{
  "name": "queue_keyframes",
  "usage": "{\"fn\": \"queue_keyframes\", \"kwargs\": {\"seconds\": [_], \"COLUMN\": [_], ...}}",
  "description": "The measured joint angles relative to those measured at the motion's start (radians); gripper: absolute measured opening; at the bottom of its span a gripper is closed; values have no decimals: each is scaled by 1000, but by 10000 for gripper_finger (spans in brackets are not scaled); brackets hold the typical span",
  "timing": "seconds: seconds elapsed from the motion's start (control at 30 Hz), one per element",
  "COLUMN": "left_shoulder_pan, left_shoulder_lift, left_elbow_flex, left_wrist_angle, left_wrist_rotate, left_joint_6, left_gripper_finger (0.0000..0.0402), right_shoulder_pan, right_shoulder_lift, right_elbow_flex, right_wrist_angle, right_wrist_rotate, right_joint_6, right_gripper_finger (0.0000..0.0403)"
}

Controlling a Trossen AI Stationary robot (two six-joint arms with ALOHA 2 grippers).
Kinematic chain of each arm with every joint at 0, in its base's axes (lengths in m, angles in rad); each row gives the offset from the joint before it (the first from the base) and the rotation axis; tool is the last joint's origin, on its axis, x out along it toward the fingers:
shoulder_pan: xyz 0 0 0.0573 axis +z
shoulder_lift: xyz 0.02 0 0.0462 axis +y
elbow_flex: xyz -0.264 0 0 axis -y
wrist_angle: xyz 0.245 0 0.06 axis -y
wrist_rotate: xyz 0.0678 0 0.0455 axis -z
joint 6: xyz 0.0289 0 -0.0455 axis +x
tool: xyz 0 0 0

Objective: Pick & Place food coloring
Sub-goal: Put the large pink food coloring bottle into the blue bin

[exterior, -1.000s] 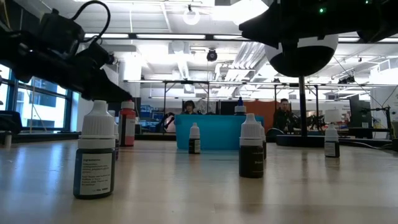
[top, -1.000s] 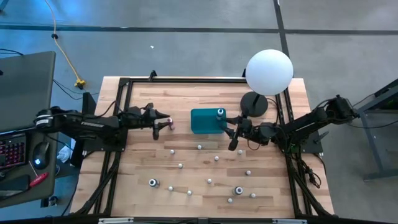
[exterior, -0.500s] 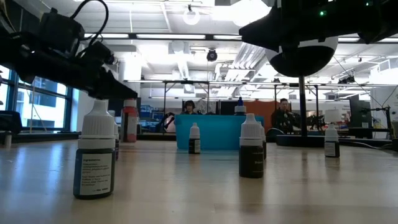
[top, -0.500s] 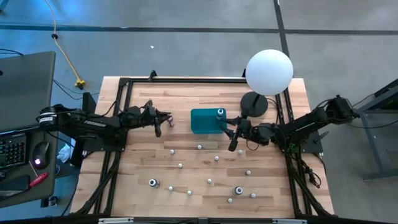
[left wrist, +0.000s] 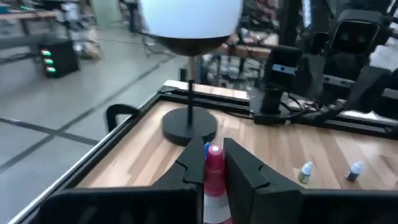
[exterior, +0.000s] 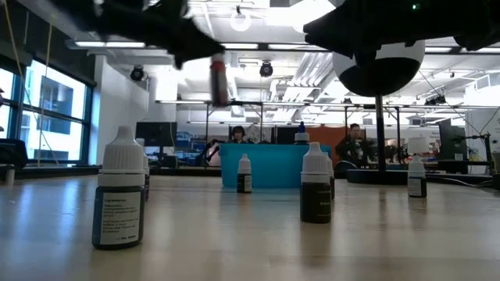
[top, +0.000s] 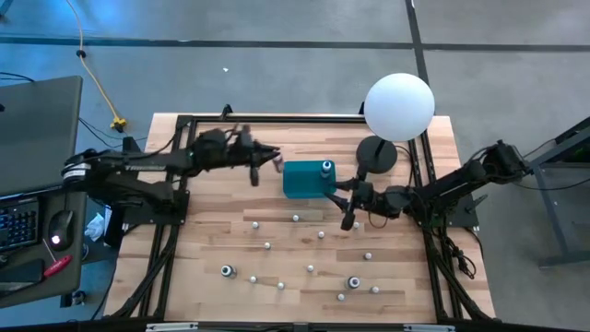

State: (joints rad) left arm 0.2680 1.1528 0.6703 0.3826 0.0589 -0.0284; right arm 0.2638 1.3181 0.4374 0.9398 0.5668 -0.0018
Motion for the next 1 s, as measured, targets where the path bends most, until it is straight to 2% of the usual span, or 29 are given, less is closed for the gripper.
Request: {"fn": "queue_keyframes", "kwargs": {"seconds": [0.2,0.33,0.5,0.6,1.0], "left_shoulder_pan": [0,0,0,1,1], "left_shoulder_lift": [246,417,584,656,821], "left_elbow_flex": [137,154,156,159,264], "left_wrist_angle": [115,229,436,507,503], "left_wrist_rotate": [57,53,2,-9,-38], "left_joint_6": [23,18,-9,-10,0], "left_gripper_finger": [33,35,37,38,39], "right_shoulder_pan": [34,57,76,83,84], "right_shoulder_lift": [0,0,0,0,0], "right_elbow_flex": [0,0,0,0,0], "right_wrist_angle": [-47,-45,-45,-45,-76], "right_wrist_rotate": [65,71,90,85,67], "right_joint_6": [2,2,2,2,28], "right_gripper_finger": [133,133,133,133,133]}}
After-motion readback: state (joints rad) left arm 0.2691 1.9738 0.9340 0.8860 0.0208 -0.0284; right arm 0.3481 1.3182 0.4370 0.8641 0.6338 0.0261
